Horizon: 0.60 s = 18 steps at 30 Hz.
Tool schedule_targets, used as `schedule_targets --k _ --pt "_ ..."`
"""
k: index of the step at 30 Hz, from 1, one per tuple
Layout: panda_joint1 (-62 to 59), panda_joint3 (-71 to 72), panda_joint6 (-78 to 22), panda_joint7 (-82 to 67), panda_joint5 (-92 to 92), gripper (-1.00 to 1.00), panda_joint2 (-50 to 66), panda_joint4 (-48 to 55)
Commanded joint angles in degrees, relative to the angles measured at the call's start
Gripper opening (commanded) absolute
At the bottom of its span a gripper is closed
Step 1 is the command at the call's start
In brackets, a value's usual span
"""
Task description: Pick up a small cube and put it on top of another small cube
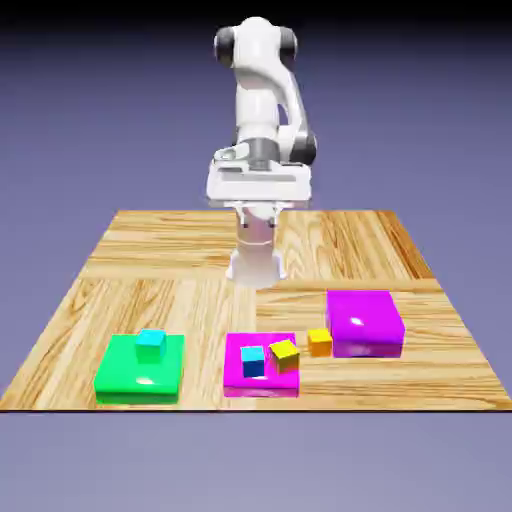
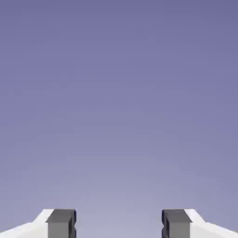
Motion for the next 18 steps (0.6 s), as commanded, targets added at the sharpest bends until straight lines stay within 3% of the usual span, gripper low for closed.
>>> schedule_targets --k 1,18 --pt "-0.3 1.0 -0.9 2.0 2.5 0.0 1.6 0.2" --pt "-5.1 17.7 -15.6 35.1 44.9 0.0 29.3 3.9"
